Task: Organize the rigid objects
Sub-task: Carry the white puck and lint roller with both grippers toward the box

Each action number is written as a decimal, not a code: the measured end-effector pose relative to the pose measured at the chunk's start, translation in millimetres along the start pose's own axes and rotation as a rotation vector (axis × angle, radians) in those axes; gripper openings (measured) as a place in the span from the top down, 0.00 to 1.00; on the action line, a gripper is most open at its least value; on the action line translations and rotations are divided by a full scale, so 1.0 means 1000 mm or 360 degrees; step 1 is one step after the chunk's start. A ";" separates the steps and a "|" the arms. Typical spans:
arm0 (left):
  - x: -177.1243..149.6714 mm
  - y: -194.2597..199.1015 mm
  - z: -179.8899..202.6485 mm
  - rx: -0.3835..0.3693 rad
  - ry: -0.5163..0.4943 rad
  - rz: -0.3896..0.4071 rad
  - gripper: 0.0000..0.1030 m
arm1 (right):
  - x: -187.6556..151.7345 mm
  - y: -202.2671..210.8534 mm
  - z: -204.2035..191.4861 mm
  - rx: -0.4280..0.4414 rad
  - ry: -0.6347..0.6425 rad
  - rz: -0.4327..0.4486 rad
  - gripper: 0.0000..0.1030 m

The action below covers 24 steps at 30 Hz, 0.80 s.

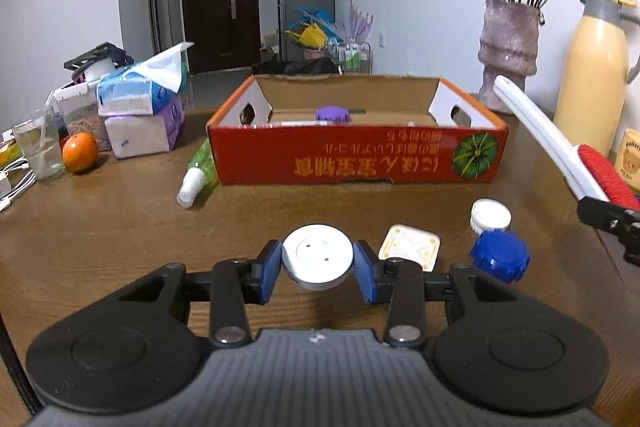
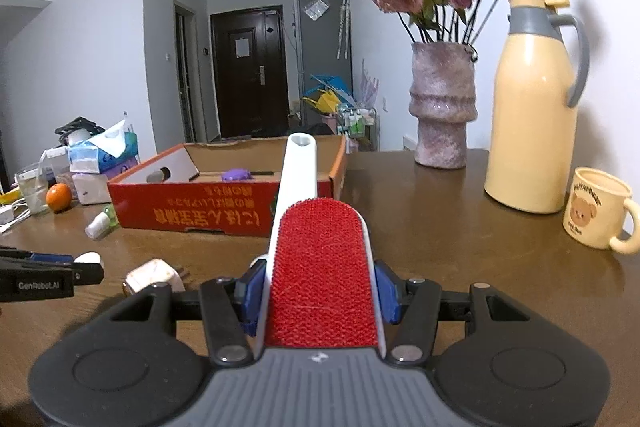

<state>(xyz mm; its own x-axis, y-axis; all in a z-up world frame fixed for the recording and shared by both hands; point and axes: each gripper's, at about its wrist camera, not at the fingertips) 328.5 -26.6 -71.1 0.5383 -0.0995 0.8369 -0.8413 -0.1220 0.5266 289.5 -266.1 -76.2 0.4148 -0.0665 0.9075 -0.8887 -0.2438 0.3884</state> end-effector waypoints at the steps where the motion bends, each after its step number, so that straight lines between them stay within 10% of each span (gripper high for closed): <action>1: 0.003 0.002 0.000 0.0004 0.0005 0.0009 0.61 | 0.002 0.000 -0.002 0.0005 0.0003 0.0007 0.47; 24: 0.055 0.006 0.003 0.0000 0.0213 0.0153 0.61 | 0.048 -0.029 -0.036 0.0135 0.0056 0.0137 0.47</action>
Point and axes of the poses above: each gripper's, at about its wrist camera, not at the fingertips, and y roughly against the way its jaws point, z to its right, x to its top, and after that the axes turned 13 degrees about x, right-handed
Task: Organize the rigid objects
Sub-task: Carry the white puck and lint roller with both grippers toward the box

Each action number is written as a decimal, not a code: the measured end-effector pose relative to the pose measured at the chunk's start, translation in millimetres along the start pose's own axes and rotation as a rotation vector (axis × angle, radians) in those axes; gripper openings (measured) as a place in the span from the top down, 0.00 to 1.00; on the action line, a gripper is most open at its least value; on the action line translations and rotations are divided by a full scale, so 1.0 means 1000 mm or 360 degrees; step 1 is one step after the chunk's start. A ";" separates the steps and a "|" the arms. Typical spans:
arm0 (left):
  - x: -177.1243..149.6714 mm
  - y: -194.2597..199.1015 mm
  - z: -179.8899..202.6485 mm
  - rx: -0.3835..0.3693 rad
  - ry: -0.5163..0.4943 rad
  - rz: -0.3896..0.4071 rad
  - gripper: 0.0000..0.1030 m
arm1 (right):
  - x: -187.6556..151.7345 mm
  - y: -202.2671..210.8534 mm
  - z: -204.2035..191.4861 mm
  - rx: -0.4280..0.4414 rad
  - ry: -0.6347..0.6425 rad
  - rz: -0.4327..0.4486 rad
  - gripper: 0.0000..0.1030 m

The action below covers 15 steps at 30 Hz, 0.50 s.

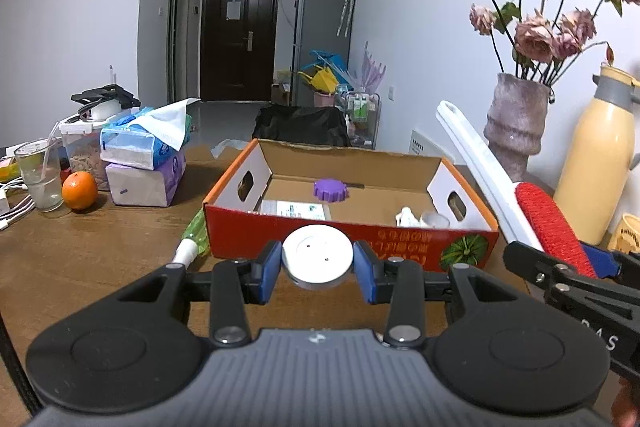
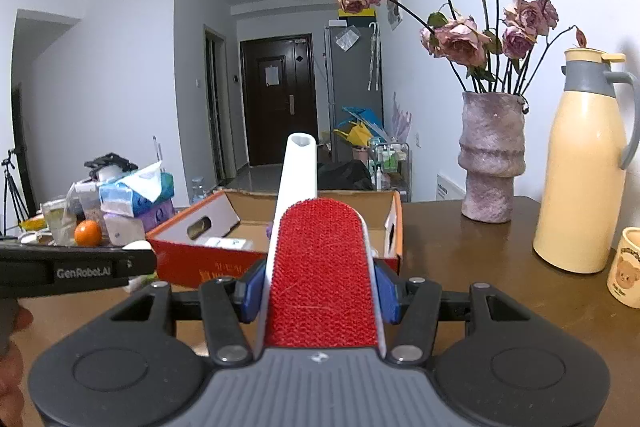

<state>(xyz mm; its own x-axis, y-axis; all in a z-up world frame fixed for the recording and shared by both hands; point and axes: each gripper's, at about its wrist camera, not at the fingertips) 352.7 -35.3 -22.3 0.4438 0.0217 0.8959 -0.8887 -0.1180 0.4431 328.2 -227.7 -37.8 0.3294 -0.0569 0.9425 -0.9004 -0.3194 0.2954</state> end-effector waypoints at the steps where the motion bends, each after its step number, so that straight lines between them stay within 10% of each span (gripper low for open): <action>1: 0.002 -0.002 0.000 0.0000 0.0009 0.0000 0.61 | 0.001 -0.002 0.000 0.0004 -0.0002 0.0004 0.47; 15: 0.022 -0.036 0.001 0.0007 0.0086 -0.0005 0.61 | 0.015 -0.044 0.011 0.0026 -0.0080 0.0035 0.47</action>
Point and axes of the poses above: each gripper's, at about its wrist camera, not at the fingertips, and y roughly against the way its jaws point, z to its right, x to its top, and after that the axes turned 13 degrees about x, right-handed
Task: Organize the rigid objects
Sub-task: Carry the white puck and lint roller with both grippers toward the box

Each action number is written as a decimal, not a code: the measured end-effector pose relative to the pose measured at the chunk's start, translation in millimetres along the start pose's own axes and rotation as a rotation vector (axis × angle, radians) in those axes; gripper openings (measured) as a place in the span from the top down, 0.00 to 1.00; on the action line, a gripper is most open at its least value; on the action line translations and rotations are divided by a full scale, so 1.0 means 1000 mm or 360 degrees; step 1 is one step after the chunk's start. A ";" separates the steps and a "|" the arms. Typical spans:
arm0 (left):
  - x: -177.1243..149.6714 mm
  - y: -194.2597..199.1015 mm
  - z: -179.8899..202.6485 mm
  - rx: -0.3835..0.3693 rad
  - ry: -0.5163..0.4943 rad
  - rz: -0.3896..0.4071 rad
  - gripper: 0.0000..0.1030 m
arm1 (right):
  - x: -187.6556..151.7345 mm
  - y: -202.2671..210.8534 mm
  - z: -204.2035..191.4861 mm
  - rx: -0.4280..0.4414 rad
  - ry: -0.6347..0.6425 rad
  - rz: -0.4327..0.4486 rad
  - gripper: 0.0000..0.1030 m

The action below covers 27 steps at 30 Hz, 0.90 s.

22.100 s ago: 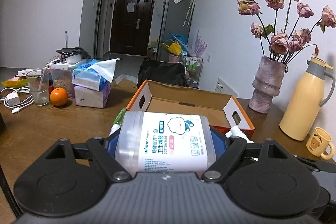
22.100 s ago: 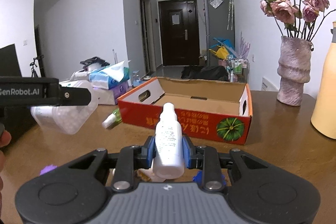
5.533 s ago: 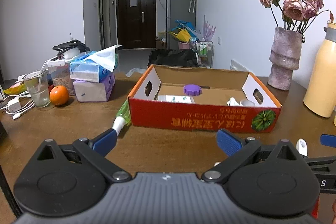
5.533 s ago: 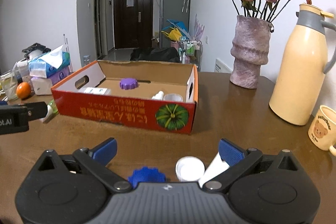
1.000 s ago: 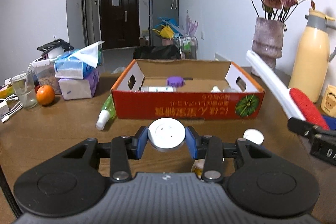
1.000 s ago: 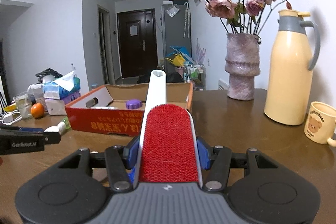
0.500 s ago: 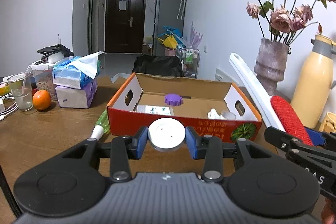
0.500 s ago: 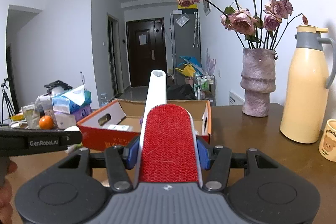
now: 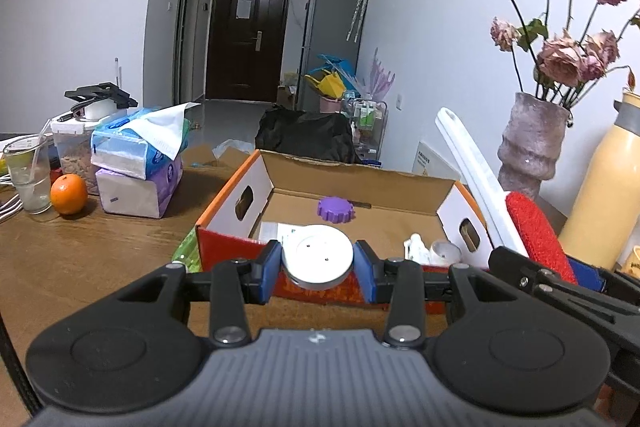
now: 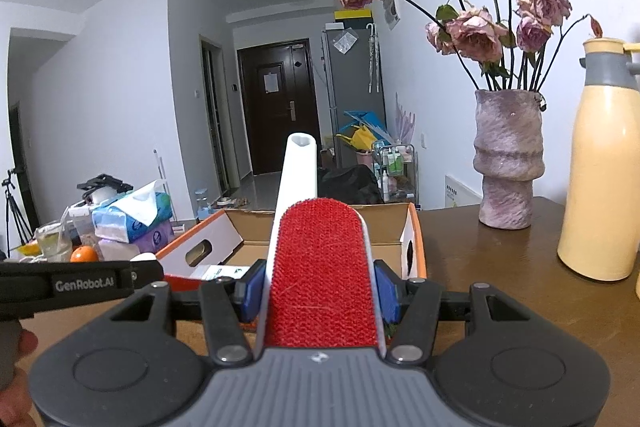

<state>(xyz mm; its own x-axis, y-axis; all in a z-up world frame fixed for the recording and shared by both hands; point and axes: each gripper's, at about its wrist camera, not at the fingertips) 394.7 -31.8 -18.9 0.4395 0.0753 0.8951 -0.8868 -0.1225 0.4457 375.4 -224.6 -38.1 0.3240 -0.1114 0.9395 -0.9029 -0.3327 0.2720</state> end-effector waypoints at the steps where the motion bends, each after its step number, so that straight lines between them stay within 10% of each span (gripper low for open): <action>1: 0.002 -0.003 0.000 -0.0001 0.0008 -0.0001 0.61 | 0.001 -0.003 0.001 0.0001 -0.0003 0.0001 0.47; 27: 0.037 -0.085 0.021 0.0036 0.0047 0.0001 0.61 | 0.022 -0.090 0.027 0.0018 -0.0016 -0.0019 0.47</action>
Point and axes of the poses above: each gripper's, at about its wrist camera, not at the fingertips, and y roughly against the way its jaws point, z to its right, x to its top, and after that the axes turned 13 degrees about x, right-handed
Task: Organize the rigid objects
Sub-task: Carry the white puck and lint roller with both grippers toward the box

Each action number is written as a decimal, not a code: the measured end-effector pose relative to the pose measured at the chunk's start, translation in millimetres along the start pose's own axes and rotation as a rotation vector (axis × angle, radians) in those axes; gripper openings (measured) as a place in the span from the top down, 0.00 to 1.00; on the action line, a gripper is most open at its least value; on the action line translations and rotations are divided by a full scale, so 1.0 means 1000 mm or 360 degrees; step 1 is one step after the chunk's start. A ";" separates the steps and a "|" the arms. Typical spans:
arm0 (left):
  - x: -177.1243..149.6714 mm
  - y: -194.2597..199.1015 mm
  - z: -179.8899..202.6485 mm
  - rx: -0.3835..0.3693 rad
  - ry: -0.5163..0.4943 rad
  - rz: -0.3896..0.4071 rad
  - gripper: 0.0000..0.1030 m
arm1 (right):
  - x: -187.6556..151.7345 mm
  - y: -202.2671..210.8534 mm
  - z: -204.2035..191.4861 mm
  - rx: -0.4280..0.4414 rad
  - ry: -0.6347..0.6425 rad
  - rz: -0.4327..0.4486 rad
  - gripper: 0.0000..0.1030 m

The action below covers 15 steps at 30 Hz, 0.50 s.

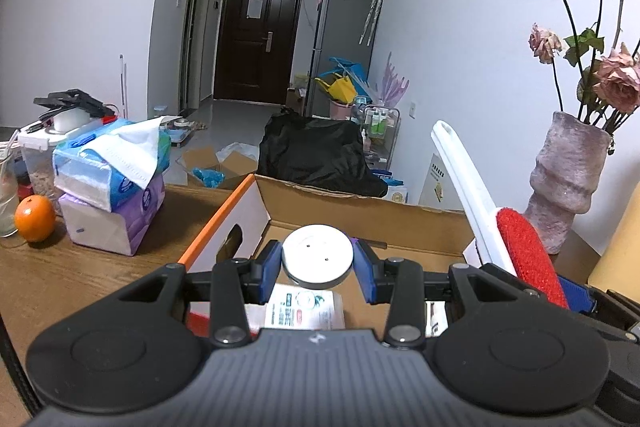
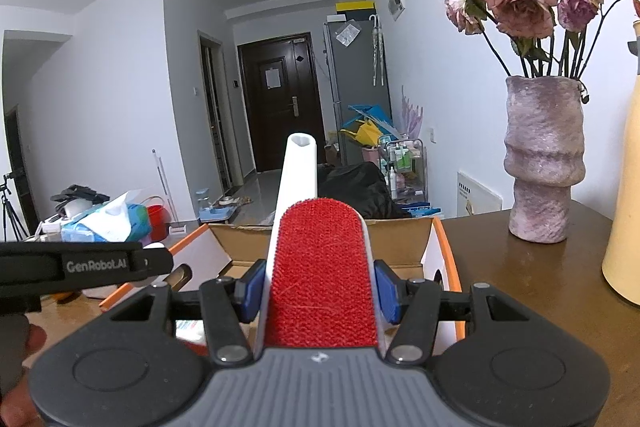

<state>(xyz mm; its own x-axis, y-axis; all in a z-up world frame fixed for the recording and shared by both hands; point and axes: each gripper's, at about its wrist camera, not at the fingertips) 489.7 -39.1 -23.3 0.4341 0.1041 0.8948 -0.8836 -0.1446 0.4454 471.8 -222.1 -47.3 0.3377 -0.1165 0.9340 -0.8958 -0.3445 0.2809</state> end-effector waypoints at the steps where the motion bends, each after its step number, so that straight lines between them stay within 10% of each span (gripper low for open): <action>1: 0.001 -0.003 0.001 0.0000 -0.0003 0.0001 0.61 | 0.001 -0.003 0.001 0.0000 -0.0001 -0.0002 0.47; 15: 0.011 -0.037 0.009 0.0032 -0.0036 0.0006 0.61 | 0.011 -0.043 0.023 -0.0039 0.0012 -0.0041 0.47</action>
<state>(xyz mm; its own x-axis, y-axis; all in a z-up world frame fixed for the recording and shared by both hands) 529.2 -41.9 -29.6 0.4347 0.0810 0.8969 -0.8817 -0.1645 0.4422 520.8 -229.9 -54.4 0.3587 -0.1009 0.9280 -0.8936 -0.3246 0.3101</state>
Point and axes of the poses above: each gripper's, at about its wrist camera, not at the fingertips, and y roughly against the way its jaws point, z to its right, x to its top, and after that the axes turned 13 degrees about x, right-handed
